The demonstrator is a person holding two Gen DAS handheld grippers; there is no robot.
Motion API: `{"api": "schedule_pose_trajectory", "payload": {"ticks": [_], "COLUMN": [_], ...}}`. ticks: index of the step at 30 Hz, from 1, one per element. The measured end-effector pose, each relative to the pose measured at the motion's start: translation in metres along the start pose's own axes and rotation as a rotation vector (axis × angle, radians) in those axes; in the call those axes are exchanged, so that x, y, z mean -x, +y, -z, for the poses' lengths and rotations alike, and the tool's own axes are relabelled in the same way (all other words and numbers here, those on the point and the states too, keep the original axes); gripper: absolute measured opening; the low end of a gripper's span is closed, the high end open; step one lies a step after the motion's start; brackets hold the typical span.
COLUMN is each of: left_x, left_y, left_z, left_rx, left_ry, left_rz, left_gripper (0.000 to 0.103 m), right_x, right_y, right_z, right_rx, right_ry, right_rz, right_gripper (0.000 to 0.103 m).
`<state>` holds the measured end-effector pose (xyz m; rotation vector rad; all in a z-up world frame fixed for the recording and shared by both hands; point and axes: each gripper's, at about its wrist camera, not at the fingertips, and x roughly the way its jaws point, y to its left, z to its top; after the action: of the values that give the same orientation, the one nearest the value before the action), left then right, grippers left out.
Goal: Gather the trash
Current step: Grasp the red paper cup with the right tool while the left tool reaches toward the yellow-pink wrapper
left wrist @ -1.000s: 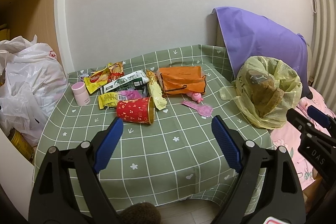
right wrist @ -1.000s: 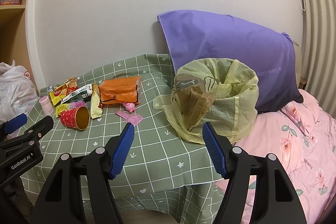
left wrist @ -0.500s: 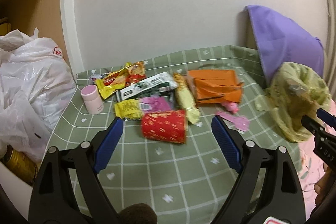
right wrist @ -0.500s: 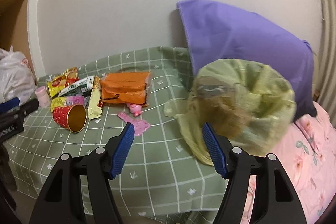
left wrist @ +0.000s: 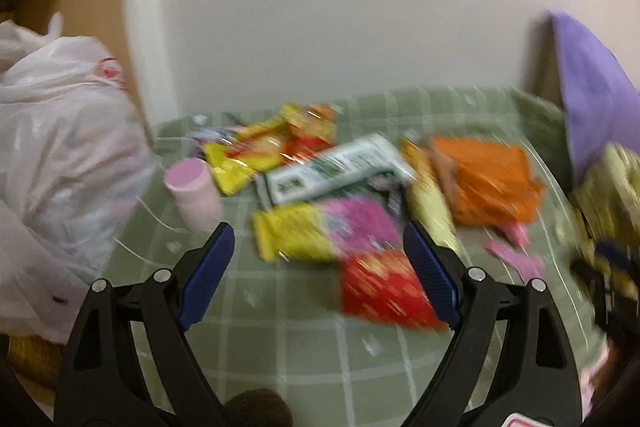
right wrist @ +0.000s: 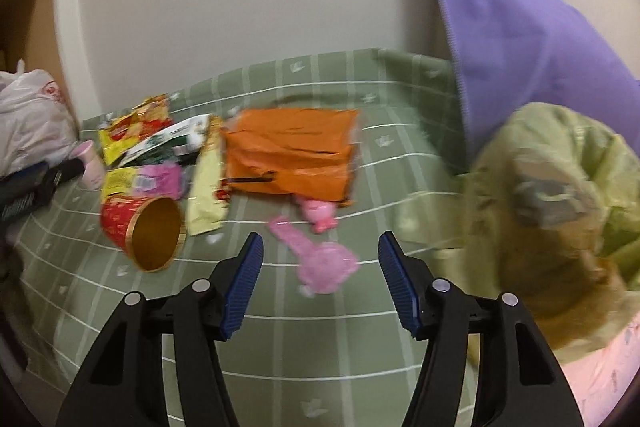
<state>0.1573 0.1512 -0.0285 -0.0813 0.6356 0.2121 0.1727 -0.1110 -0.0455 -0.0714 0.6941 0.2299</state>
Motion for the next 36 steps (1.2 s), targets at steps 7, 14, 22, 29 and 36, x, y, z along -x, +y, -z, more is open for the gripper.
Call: {"api": "schedule_pose_trajectory", "payload": {"ticks": [7,14,22,29,36], "left_x": [-0.046,-0.050,-0.048,-0.053,-0.082], "left_y": [0.048,0.051,0.056,0.050,0.039], "left_z": [-0.030,-0.020,-0.007,-0.003,0.001], "left_rx": [0.053,0.082,0.066,0.060,0.107], "left_ry": [0.021,0.062,0.107,0.155,0.232], "left_rz": [-0.068,-0.041,-0.037,0.039,0.145], "left_gripper": [0.089,0.089,0.088,0.081,0.072], "right_x": [-0.012,-0.021,-0.049,-0.048,-0.014], "right_y": [0.049,0.092,0.129,0.115,0.054], "right_z": [0.012,0.012,-0.008,-0.012,-0.004], "right_rx": [0.064,0.121,0.153,0.114,0.020], "right_ry": [0.042,0.060,0.057,0.101,0.092], "right_rz": [-0.126,-0.277,-0.403,-0.460,-0.324], "right_gripper": [0.057,0.056,0.030,0.007,0.005]}}
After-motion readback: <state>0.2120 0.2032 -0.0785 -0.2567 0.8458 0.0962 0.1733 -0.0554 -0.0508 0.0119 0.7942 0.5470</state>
